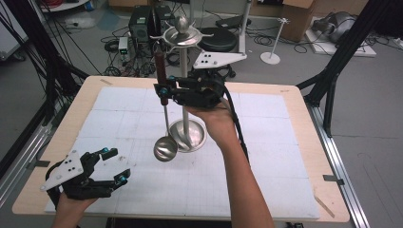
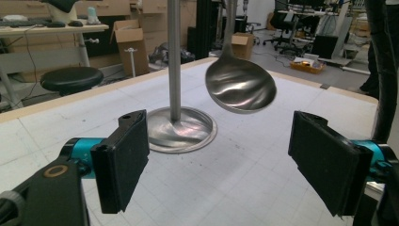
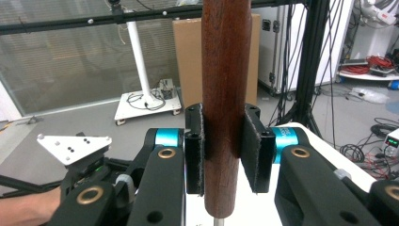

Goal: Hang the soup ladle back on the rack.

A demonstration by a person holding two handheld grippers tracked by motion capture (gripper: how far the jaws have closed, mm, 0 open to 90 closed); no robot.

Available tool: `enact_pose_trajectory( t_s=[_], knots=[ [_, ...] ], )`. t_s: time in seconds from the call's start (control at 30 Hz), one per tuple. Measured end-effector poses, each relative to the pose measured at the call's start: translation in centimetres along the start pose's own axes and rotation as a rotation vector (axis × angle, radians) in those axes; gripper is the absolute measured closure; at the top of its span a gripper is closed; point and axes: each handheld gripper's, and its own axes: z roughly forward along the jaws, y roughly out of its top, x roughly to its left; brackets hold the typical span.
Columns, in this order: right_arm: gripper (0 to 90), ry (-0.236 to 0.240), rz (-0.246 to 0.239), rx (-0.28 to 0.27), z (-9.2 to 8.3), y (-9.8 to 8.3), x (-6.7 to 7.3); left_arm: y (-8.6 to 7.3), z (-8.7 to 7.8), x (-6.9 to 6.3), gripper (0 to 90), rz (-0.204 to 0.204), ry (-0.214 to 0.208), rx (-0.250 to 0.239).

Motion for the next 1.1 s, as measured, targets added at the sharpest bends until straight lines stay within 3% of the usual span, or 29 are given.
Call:
enact_pose_trajectory(
  t_s=[1.1],
  knots=[
    [74.0, -0.038, 0.054, 0.007, -0.5, 0.7, -3.0, -0.2, 0.4, -0.3, 21.5, -0.001, -0.022, 0.009]
  ],
)
